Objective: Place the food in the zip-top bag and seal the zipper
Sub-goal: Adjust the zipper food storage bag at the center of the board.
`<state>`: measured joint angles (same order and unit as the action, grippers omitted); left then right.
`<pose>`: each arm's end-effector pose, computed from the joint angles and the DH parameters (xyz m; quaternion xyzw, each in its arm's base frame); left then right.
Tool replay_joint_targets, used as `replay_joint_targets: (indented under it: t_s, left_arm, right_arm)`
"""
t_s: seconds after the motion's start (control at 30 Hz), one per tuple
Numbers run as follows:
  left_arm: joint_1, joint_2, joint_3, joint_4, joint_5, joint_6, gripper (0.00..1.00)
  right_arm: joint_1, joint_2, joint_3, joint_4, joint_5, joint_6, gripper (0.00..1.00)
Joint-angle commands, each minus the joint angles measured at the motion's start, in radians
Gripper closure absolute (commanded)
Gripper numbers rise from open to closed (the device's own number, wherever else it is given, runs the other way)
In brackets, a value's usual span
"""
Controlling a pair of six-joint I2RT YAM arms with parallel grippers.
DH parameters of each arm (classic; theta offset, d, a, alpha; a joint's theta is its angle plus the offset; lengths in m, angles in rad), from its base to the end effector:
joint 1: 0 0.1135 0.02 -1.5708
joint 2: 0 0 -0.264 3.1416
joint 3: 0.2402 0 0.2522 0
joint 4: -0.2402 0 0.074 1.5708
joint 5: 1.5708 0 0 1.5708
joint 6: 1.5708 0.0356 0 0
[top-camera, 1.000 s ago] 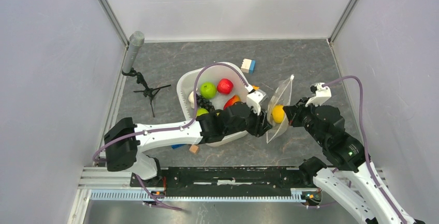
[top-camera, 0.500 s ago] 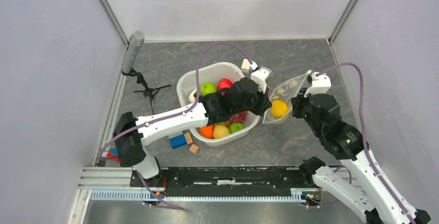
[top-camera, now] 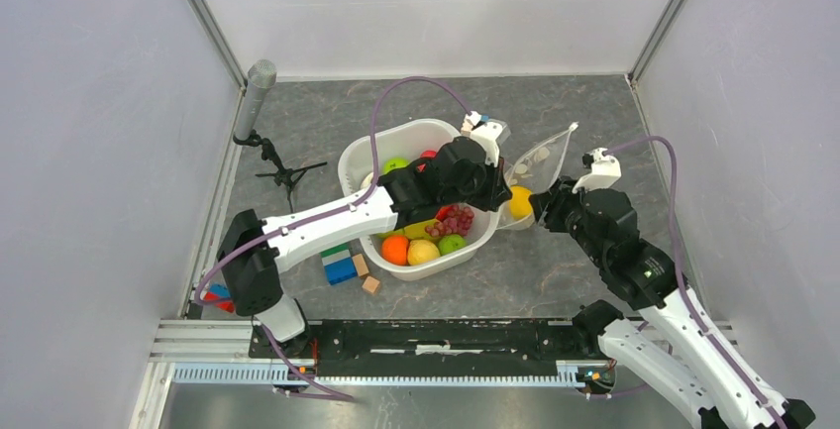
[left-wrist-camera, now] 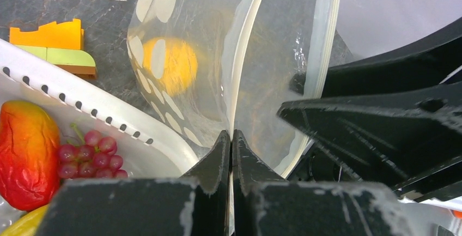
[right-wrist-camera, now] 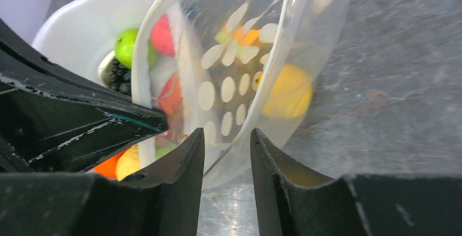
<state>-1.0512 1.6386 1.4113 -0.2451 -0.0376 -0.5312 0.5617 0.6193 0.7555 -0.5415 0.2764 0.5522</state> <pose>0.1936 -0.3358 0.3303 0.2098 0.8267 -0.3599 0.3783 0.1229 0.0658 0.3168 0.0719 0.8273 0.1905 0.5235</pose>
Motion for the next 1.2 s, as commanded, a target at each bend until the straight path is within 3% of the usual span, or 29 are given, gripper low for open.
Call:
replay_joint_targets:
  t_s: [0.0, 0.27, 0.43, 0.57, 0.63, 0.73, 0.83, 0.97, 1.17]
  left_arm:
    - [0.014, 0.001, -0.010, 0.046, 0.033, -0.054, 0.98]
    - [0.050, -0.021, -0.024, 0.051, 0.079, -0.046, 0.98]
    - [0.101, -0.033, -0.004, 0.063, 0.192, -0.075, 0.98]
    - [0.102, 0.010, 0.057, 0.070, 0.372, -0.115, 0.98]
    - [0.100, 0.022, 0.040, 0.072, 0.381, -0.124, 0.98]
    - [0.102, 0.018, -0.018, 0.089, 0.328, -0.123, 0.97]
    - [0.103, 0.035, -0.038, 0.073, 0.314, -0.094, 0.85]
    - [0.102, 0.040, -0.067, 0.059, 0.264, -0.051, 0.44]
    - [0.105, -0.039, -0.080, -0.014, 0.151, 0.041, 0.09]
  right_arm:
    - [0.002, 0.007, -0.052, 0.143, -0.102, 0.118, 0.58]
    - [0.001, 0.002, -0.049, 0.118, -0.037, 0.145, 1.00]
    - [0.001, 0.082, 0.211, -0.111, 0.122, -0.033, 1.00]
    - [0.001, 0.204, 0.451, -0.314, 0.193, -0.196, 1.00]
    - [0.001, 0.252, 0.501, -0.383, 0.186, -0.231, 1.00]
    - [0.001, 0.232, 0.428, -0.362, 0.152, -0.238, 1.00]
    - [0.001, 0.181, 0.296, -0.282, 0.113, -0.214, 1.00]
    - [0.001, 0.164, 0.179, -0.194, 0.075, -0.200, 1.00]
    - [0.001, 0.193, 0.123, -0.066, 0.018, -0.189, 1.00]
